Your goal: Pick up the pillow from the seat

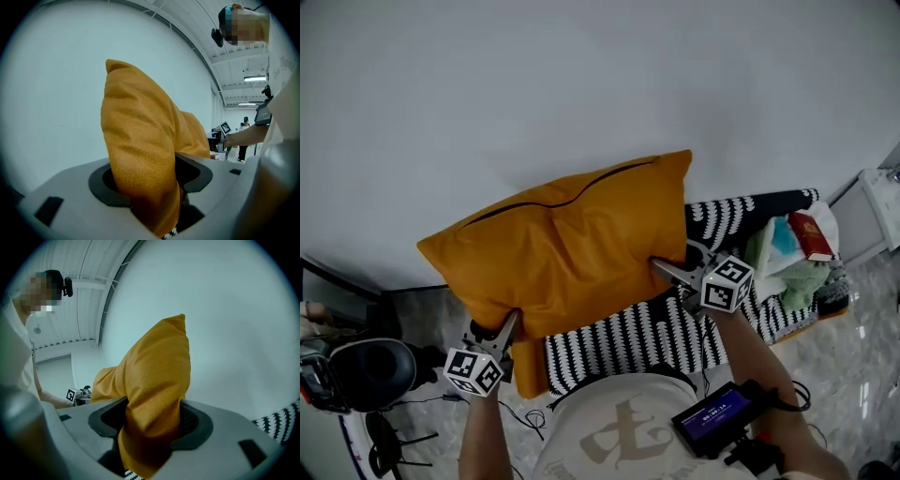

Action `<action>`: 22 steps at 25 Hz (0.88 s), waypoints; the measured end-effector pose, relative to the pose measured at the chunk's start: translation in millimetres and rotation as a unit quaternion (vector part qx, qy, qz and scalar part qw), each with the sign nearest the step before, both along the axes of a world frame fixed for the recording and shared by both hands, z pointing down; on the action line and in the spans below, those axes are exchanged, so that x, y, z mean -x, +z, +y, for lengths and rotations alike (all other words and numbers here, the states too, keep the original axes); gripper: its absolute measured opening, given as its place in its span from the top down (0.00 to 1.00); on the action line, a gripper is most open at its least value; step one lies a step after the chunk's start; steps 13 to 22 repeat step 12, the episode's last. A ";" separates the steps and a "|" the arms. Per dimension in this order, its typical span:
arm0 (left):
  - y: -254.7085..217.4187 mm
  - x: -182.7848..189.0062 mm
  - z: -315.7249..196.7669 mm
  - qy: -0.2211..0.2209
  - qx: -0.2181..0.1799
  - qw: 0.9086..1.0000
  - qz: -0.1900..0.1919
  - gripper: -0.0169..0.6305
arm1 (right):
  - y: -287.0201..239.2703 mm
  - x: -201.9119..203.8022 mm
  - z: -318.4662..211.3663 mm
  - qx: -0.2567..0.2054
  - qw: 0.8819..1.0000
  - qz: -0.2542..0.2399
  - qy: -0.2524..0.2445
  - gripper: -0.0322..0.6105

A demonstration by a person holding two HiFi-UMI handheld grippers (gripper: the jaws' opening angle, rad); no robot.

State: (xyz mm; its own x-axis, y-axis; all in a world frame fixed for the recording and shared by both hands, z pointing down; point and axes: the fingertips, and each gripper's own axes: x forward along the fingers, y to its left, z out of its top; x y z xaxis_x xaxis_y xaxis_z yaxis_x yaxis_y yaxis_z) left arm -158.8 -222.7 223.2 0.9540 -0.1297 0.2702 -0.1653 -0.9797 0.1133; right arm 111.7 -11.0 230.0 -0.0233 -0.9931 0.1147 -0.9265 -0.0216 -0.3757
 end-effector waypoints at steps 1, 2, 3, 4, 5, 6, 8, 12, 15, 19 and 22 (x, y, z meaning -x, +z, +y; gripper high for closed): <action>-0.2 0.0 0.5 0.002 0.000 1.000 0.001 0.54 | -0.8 0.8 1.6 0.000 1.000 0.001 0.002 0.50; -0.2 -0.4 0.7 0.004 0.000 1.000 0.002 0.54 | -1.5 1.1 2.7 0.000 1.000 0.002 0.004 0.50; -0.3 -0.9 0.7 0.005 0.000 1.000 0.003 0.54 | -2.1 1.0 3.4 0.000 1.000 0.003 0.006 0.50; -0.4 -1.3 1.0 0.006 0.000 1.000 0.004 0.54 | -2.9 1.0 4.0 0.000 1.000 0.005 0.007 0.50; -0.4 -1.1 1.5 0.008 0.001 1.000 0.005 0.54 | -3.6 1.5 4.9 0.000 1.000 0.005 0.007 0.50; -0.4 -0.6 2.2 0.009 0.001 1.000 0.005 0.54 | -4.1 2.4 6.0 0.000 1.000 0.006 0.008 0.50; -0.4 1.1 2.9 0.010 0.000 1.000 0.005 0.54 | -4.7 4.6 7.9 0.000 1.000 0.007 0.010 0.50; -1.1 6.8 2.0 0.012 -0.001 1.000 0.007 0.54 | -5.8 11.3 8.5 -0.001 1.000 0.009 0.012 0.50; -1.1 6.8 2.0 0.012 -0.001 1.000 0.007 0.54 | -5.8 11.3 8.5 -0.001 1.000 0.009 0.012 0.50; -1.1 6.8 2.0 0.012 -0.001 1.000 0.007 0.54 | -5.8 11.3 8.5 -0.001 1.000 0.009 0.012 0.50; -1.1 6.8 2.0 0.012 -0.001 1.000 0.007 0.54 | -5.8 11.3 8.5 -0.001 1.000 0.009 0.012 0.50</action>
